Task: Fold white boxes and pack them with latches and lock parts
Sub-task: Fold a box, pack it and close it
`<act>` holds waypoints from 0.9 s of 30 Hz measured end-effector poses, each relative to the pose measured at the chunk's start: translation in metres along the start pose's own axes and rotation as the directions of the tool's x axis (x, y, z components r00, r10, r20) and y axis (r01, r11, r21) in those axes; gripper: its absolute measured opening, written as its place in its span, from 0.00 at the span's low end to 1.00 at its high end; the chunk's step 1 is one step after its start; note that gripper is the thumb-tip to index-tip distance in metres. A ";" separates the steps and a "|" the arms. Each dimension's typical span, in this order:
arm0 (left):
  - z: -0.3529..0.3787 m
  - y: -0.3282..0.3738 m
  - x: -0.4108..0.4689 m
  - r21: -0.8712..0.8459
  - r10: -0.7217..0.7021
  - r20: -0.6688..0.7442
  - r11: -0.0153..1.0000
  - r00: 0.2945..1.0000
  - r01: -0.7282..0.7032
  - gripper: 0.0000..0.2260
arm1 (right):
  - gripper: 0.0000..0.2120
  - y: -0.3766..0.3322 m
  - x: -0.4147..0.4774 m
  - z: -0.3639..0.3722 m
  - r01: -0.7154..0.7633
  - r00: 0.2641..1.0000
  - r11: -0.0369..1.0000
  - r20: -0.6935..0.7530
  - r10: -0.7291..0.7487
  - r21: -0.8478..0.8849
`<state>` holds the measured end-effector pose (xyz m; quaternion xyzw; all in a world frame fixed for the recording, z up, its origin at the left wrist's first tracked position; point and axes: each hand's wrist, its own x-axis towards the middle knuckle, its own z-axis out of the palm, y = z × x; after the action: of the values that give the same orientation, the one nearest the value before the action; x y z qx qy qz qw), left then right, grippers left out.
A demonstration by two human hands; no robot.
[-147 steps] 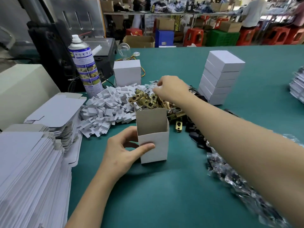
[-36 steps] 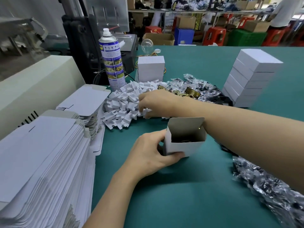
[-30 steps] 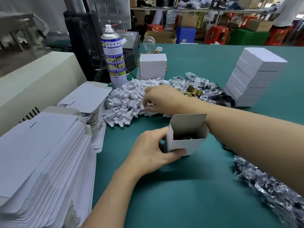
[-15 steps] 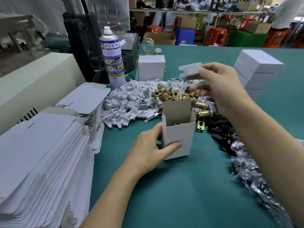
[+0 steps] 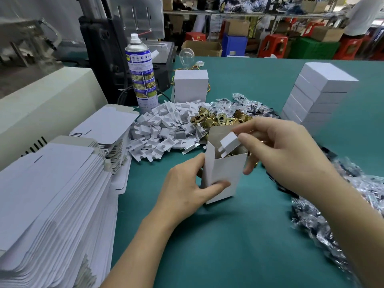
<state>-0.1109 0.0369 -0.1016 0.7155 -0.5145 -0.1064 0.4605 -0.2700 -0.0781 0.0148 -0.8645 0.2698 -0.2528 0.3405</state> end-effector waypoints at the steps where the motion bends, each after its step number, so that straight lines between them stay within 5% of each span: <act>1: 0.000 0.000 0.000 -0.001 -0.003 0.003 1.000 1.000 0.003 0.19 | 0.05 -0.001 -0.001 -0.001 0.002 1.000 0.999 -0.002 -0.003 -0.053; 7: 0.000 -0.001 -0.001 0.014 0.006 0.010 1.000 1.000 -0.007 0.17 | 0.06 -0.021 0.005 -0.003 0.035 0.998 0.880 0.059 -0.008 -0.474; 16: -0.001 -0.001 -0.002 0.004 -0.013 0.014 1.000 1.000 0.013 0.18 | 0.08 -0.058 0.021 0.013 0.117 0.975 0.710 0.216 0.051 -0.695; 19: -0.004 -0.003 -0.002 -0.045 -0.043 0.021 0.998 0.999 0.044 0.17 | 0.07 -0.055 0.021 0.015 0.155 0.965 0.775 0.261 0.012 -0.612; 23: -0.005 -0.005 0.000 -0.084 -0.074 0.034 0.994 0.997 0.077 0.21 | 0.09 -0.042 0.022 -0.004 0.053 0.955 0.975 0.298 0.014 -0.214; 27: -0.006 -0.009 0.001 -0.119 -0.094 0.062 0.988 0.994 0.101 0.23 | 0.06 -0.016 0.036 -0.037 -0.017 0.994 0.996 0.105 0.025 -0.082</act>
<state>-0.1012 0.0395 -0.1048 0.7072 -0.4841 -0.1799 0.4829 -0.2624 -0.1080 0.0594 -0.8869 0.2704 -0.1918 0.3216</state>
